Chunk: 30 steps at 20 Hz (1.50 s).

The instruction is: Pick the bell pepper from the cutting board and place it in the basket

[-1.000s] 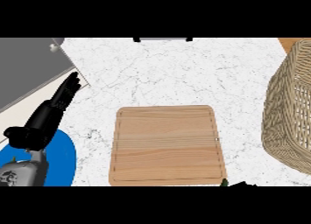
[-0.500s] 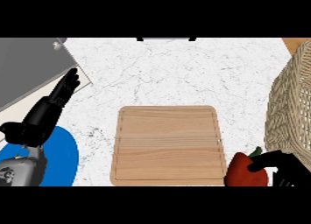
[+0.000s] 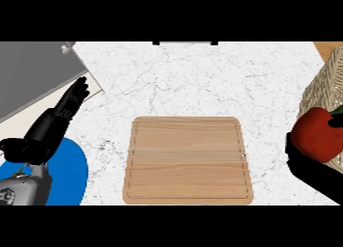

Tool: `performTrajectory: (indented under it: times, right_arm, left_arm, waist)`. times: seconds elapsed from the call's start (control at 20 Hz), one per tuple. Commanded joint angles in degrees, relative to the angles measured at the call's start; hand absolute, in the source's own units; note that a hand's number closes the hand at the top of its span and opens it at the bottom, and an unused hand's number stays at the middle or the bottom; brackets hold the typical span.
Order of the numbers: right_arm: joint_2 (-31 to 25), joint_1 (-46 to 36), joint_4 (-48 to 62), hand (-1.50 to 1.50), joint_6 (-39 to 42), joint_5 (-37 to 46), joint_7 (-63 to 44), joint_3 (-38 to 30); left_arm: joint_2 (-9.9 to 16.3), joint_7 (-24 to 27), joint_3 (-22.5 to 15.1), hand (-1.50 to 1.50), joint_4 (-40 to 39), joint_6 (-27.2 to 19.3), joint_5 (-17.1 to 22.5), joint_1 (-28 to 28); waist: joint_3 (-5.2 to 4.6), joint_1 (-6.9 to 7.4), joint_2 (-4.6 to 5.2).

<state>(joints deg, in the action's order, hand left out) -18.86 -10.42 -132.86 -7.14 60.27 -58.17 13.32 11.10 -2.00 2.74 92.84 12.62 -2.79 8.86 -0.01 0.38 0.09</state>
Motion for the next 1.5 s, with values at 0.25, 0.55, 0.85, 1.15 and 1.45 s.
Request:
performTrajectory:
  times: [0.25, 0.55, 0.85, 1.15, 1.45]
  right_arm:
    - [-4.8, -11.5, 10.4, 1.50, 2.8, -18.2, 3.2, -24.0]
    - [-7.7, -6.2, 19.7, 1.50, 1.6, -27.5, 15.2, -33.7]
    - [-7.8, -2.8, 29.6, 1.50, 0.6, -31.5, 27.2, -37.7]
    - [-7.5, -5.0, 43.9, 1.50, -8.0, -29.1, 41.0, -39.7]
    - [-7.8, -6.3, 48.5, 1.50, -14.2, -29.7, 47.1, -42.9]
  left_arm:
    - [0.8, 2.1, 1.4, 0.00, -3.0, 1.2, -0.1, 1.0]
    - [-1.9, 1.2, -0.9, 0.00, -0.6, -1.3, -2.7, -1.1]
    - [-1.1, -2.2, 0.5, 0.00, 0.7, -0.3, -1.0, 2.4]
    - [0.0, -1.2, 1.0, 0.00, 3.6, 1.8, -0.2, -2.2]
    - [-1.2, 1.8, 0.5, 0.00, -1.6, 0.8, -2.3, -1.0]
  waist:
    - [0.01, -0.38, -0.05]
    - [0.04, -0.46, -0.10]
    - [0.04, -0.41, -0.09]
    - [0.05, 0.18, -0.03]
    - [0.03, -0.19, -0.04]
